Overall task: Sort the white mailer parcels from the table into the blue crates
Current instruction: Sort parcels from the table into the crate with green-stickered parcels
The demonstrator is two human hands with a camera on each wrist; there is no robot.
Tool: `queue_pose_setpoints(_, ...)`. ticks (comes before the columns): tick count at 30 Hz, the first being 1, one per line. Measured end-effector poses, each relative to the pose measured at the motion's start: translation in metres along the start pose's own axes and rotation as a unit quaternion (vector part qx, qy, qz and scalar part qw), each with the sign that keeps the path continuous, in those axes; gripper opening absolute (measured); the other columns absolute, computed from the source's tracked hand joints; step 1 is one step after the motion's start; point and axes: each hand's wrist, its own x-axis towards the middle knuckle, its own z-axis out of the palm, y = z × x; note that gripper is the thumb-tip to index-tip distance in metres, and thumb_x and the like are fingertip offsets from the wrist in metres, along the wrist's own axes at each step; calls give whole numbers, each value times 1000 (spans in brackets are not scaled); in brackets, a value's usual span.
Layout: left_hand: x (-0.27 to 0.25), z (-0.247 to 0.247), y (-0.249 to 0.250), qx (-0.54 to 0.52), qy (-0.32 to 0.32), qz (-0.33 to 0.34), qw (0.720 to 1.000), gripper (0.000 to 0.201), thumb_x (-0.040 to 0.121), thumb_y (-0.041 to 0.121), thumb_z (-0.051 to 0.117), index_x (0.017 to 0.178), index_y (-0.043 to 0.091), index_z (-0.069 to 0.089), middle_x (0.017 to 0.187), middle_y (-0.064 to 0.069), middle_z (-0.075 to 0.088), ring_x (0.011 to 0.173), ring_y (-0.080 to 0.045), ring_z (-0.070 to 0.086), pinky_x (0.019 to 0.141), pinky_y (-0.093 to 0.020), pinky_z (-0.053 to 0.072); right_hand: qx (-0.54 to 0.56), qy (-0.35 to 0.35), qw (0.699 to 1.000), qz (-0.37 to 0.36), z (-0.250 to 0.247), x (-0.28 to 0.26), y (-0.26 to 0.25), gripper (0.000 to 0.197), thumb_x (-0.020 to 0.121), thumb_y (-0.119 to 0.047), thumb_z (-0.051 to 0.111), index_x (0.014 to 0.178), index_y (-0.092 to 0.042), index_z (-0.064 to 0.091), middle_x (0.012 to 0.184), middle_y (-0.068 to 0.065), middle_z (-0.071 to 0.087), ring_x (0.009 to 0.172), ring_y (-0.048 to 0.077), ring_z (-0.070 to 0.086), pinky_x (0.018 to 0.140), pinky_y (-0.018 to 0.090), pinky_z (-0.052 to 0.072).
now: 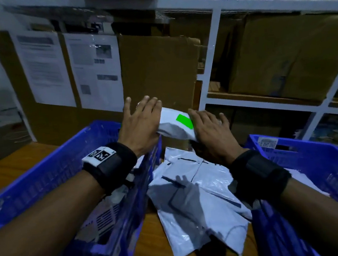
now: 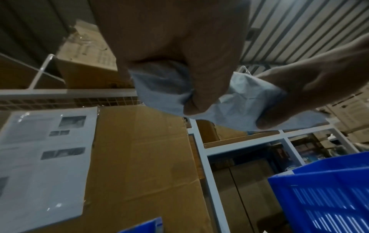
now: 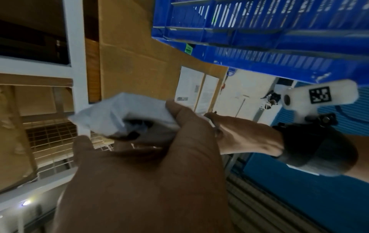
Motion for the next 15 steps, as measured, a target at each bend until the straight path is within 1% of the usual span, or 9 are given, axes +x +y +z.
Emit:
queue_pose_setpoints(3,-1,13,-38,-24,-30,-2,999,79,93,26,58,157,13,14,165,-7,17,153,-23,11,120,-60,7,-4,3,1000,2,10,23,-28,77,92,-33,56,154,-17,11,158,6,24,146,27,19,115,63,17)
queue_pose_setpoints(5,-2,28,-68,-28,-38,12,999,81,93,22,58,158,15,10,165,-6,15,153,-23,11,119,-61,8,-6,-17,1000,8,18,42,-50,73,95,-32,49,154,-16,10,159,7,21,148,28,16,115,61,16)
queue_pose_setpoints(7,0,47,-102,-29,-56,28,998,87,92,24,61,159,21,5,166,-7,12,153,-25,11,119,-61,8,-5,-49,999,15,28,66,-75,71,96,-36,42,155,-15,8,160,7,17,148,30,13,115,61,15)
queue_pose_setpoints(8,2,56,-117,-33,-69,33,997,89,92,24,62,159,24,4,166,-7,11,152,-26,12,119,-61,9,-5,-66,998,19,34,78,-85,71,97,-36,42,155,-14,7,160,7,16,148,31,13,115,62,14)
queue_pose_setpoints(10,5,77,-144,-49,-93,33,994,88,90,20,63,158,29,8,166,-7,12,152,-27,13,118,-61,9,-9,-93,995,32,49,103,-105,75,95,-31,47,155,-14,7,160,8,16,148,33,13,116,62,13)
queue_pose_setpoints(13,9,106,-172,-81,-125,14,989,83,89,14,62,157,27,17,165,-5,14,152,-27,11,119,-59,9,-21,-139,989,48,72,136,-129,77,91,-27,53,154,-12,11,158,12,23,146,35,19,116,58,16)
queue_pose_setpoints(15,12,126,-185,-97,-145,-1,985,81,89,13,62,157,25,19,165,-6,13,152,-27,10,119,-58,9,-24,-172,983,61,82,154,-142,72,88,-24,54,150,-12,20,152,16,32,142,36,28,115,56,20)
